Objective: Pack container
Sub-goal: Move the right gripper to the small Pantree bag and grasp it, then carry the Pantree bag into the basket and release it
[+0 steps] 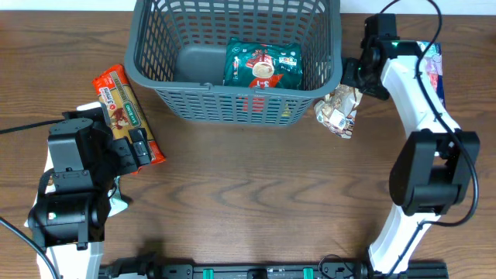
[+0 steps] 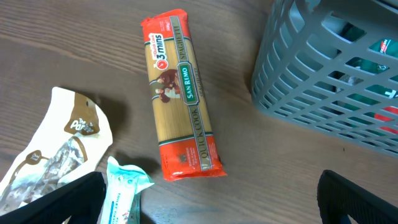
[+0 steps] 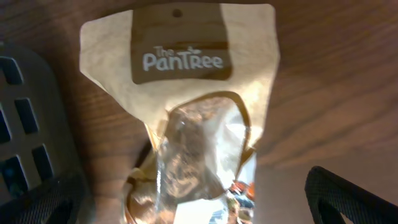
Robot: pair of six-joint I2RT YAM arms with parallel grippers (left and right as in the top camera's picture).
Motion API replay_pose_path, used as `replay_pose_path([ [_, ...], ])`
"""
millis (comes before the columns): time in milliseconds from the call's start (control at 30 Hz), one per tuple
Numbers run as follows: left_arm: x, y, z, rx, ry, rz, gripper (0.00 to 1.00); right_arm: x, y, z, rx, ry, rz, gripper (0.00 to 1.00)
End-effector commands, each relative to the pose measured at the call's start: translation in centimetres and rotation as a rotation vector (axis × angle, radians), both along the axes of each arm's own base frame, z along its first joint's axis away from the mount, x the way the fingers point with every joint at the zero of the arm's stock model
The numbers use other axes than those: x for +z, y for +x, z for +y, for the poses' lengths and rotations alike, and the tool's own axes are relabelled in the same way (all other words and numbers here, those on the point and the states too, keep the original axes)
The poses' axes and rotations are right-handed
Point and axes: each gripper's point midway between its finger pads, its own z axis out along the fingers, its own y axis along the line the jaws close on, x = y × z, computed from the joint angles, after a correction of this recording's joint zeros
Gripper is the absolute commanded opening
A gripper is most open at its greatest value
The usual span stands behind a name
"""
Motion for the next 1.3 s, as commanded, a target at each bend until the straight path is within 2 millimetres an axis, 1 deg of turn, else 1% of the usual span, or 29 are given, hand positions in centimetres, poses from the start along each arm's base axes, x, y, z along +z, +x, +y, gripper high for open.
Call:
replay_pose_path([
  [0, 0.6, 0.0, 0.4, 0.003, 0.021, -0.012, 0.98, -1.7, 0.1, 1.0, 0.013, 0.020, 0.025, 0.99],
  [300, 0.6, 0.0, 0.4, 0.003, 0.021, -0.012, 0.99, -6.7, -0.1, 0.9, 0.013, 0.019, 0.116, 0.99],
  [400, 0.6, 0.0, 0.4, 0.003, 0.021, -0.012, 0.99, -7.3, -0.2, 1.0, 0.014, 0.022, 0.128, 0.99],
  [433, 0.6, 0.0, 0.4, 0.003, 0.021, -0.012, 0.99, -7.3, -0.1, 1.1, 0.015, 0.022, 0.124, 0.97],
  [500, 0.6, 0.1, 0.4, 0.003, 0.021, -0.012, 0.98, -7.2, 0.2, 1.3, 0.030, 0.029, 0.111, 0.82],
  [567, 0.6, 0.0, 0.4, 0.003, 0.021, -0.012, 0.99, -7.2, 0.4, 1.6, 0.038, 0.043, 0.104, 0.60],
  [600, 0.6, 0.0, 0.4, 0.003, 0.021, -0.012, 0.99, -7.2, 0.4, 1.6, 0.038, 0.046, 0.104, 0.45],
  [633, 0.6, 0.0, 0.4, 0.003, 0.021, -0.012, 0.99, -7.2, 0.3, 1.7, 0.040, 0.049, 0.105, 0.28],
  [667, 0.6, 0.0, 0.4, 0.003, 0.021, -0.012, 0.99, -7.2, 0.3, 1.7, 0.043, 0.050, 0.104, 0.06],
  [700, 0.6, 0.0, 0.4, 0.003, 0.021, -0.012, 0.99, -7.2, 0.3, 1.7, 0.044, 0.053, 0.105, 0.01],
  [867, 0.6, 0.0, 0.4, 0.003, 0.021, -0.012, 0.99, -7.1, 0.4, 1.9, 0.056, 0.057, 0.101, 0.01],
  [933, 0.6, 0.0, 0.4, 0.003, 0.021, -0.012, 0.99, -6.7, 0.5, 2.0, 0.059, 0.064, 0.094, 0.01],
  [967, 0.6, 0.0, 0.4, 0.003, 0.021, -0.012, 0.99, -6.4, 0.6, 2.1, 0.060, 0.070, 0.086, 0.01],
  [1033, 0.6, 0.0, 0.4, 0.003, 0.021, -0.012, 0.99, -4.9, 1.0, 1.9, 0.062, 0.070, 0.053, 0.01],
  [1133, 0.6, 0.0, 0.4, 0.003, 0.021, -0.012, 0.99, -1.1, 2.2, 1.1, 0.050, 0.047, -0.039, 0.01],
  [1200, 0.6, 0.0, 0.4, 0.003, 0.021, -0.012, 0.99, 2.3, 3.0, 0.1, 0.031, 0.016, -0.119, 0.01],
  [1267, 0.6, 0.0, 0.4, 0.003, 0.021, -0.012, 0.99, 7.1, 3.7, -1.2, 0.001, -0.035, -0.226, 0.01],
])
